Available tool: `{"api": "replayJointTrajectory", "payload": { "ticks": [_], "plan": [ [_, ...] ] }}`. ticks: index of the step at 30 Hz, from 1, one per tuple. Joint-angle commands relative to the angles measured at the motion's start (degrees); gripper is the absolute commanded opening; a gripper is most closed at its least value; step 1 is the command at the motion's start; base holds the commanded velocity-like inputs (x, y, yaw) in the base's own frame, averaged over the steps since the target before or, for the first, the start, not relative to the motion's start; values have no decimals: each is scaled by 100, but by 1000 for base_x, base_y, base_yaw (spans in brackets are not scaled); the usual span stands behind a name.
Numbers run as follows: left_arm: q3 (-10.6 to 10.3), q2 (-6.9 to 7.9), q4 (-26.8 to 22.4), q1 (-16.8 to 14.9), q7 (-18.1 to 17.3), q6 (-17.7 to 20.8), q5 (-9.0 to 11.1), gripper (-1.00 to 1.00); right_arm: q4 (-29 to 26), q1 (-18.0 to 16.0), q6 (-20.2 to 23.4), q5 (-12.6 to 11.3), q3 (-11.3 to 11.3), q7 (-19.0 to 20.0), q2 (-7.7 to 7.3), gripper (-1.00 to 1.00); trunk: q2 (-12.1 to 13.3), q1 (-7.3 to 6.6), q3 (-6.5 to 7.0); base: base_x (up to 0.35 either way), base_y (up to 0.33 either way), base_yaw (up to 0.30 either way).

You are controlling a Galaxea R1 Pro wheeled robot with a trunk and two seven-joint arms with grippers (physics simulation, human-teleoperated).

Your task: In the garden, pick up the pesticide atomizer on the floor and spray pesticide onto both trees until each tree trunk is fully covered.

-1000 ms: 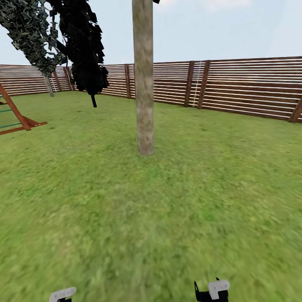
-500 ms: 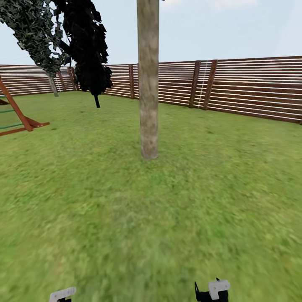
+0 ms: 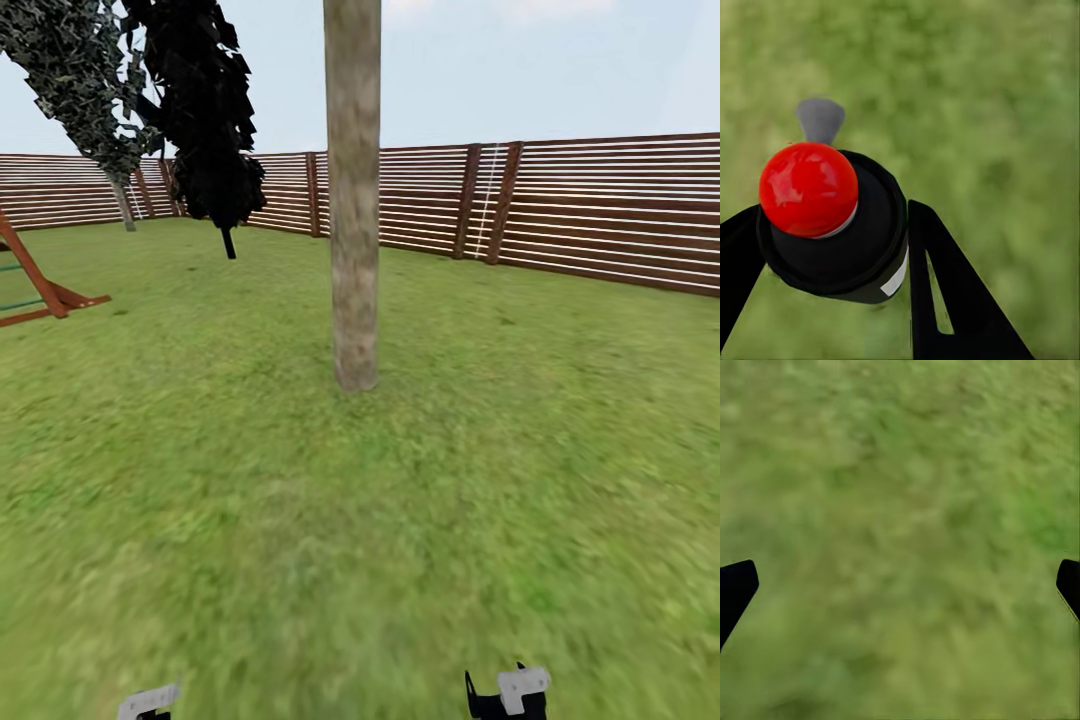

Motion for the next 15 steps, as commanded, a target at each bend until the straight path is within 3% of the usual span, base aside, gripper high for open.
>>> {"api": "replayJointTrajectory", "payload": {
  "ticks": [1,15],
  "plan": [
    [8,0,5,-3,-21,-16,28,-100,3,-3,-2,21,46,-58,-5,100,-2,3,-5,337,0,0],
    [8,0,5,-3,-21,-16,28,-100,-6,-3,-2,18,46,-58,10,100,-2,3,-5,337,0,0]
  ]
}}
